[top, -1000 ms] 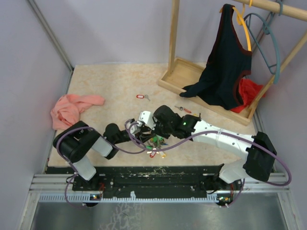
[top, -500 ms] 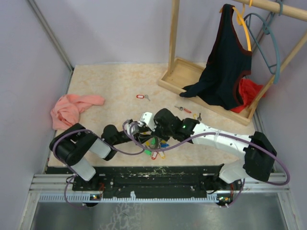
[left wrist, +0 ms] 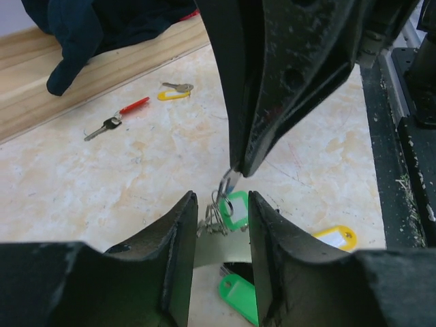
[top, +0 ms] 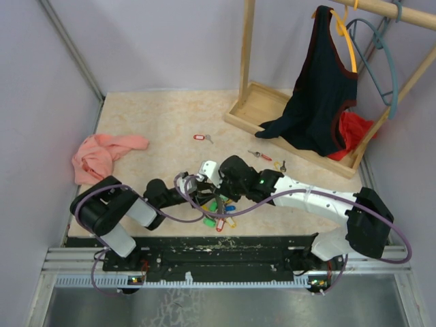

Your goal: Put the keys on the keyring

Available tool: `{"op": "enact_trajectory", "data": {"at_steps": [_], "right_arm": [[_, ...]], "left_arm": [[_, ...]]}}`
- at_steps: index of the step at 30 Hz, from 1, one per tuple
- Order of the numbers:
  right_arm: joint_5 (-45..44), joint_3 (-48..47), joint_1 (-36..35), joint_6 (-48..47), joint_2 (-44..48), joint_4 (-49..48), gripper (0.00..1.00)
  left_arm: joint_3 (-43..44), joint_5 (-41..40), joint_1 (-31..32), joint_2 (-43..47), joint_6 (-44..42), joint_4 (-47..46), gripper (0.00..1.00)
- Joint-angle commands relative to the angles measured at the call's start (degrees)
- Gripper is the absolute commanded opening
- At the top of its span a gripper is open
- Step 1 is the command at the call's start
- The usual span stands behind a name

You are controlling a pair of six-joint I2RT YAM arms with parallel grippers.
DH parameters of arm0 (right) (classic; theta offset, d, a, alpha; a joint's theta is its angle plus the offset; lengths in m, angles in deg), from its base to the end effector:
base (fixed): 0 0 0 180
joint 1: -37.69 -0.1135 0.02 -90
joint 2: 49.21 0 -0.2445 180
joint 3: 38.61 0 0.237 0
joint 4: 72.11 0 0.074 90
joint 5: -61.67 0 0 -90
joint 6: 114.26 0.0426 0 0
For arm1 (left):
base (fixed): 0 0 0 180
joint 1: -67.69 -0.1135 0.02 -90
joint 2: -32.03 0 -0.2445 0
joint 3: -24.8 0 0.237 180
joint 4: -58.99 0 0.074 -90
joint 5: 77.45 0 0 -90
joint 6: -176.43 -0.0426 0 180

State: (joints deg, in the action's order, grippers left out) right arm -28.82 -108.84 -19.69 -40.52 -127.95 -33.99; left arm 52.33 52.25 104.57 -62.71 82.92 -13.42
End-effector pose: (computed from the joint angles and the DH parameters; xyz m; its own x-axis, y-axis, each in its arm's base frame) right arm 0.1549 0.2413 0.2335 -0.1413 -0.7401 -0.6575 -0.9152 0.3508 -0.1982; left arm 0.1743 -0.1648 0.1483 0.1318 -0.0400 -0.9905 0.9643 0.2366 0.1188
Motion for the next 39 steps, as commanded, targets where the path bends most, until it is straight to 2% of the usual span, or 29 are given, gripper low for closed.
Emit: {"op": "enact_trajectory", "data": {"at_steps": [1, 5, 10, 18, 39], "right_arm": [[-0.1, 0.1, -0.8, -0.1, 3.2, -3.0, 0.00], [-0.5, 0.0, -0.8, -0.8, 3.7, -3.0, 0.00], [0.2, 0.2, -0.8, -0.8, 4.0, -4.0, 0.00], [1.0, 0.2, -0.8, -0.9, 3.9, -4.3, 0.00], [5.9, -0.4, -0.8, 0.0, 4.7, -3.6, 0.00]], "left_arm": [[-3.4, -2.1, 0.1, 3.1, -2.5, -15.5, 0.43], [-6.1, -2.3, 0.0, 5.1, -2.8, -15.5, 0.44], [-6.7, -1.6, 0.1, 2.4, -2.3, -15.5, 0.43], [-3.6, -2.6, 0.2, -0.1, -2.2, -15.5, 0.31], [-0.7, -4.3, 0.7, -3.3, -1.5, -15.5, 0.26]]}}
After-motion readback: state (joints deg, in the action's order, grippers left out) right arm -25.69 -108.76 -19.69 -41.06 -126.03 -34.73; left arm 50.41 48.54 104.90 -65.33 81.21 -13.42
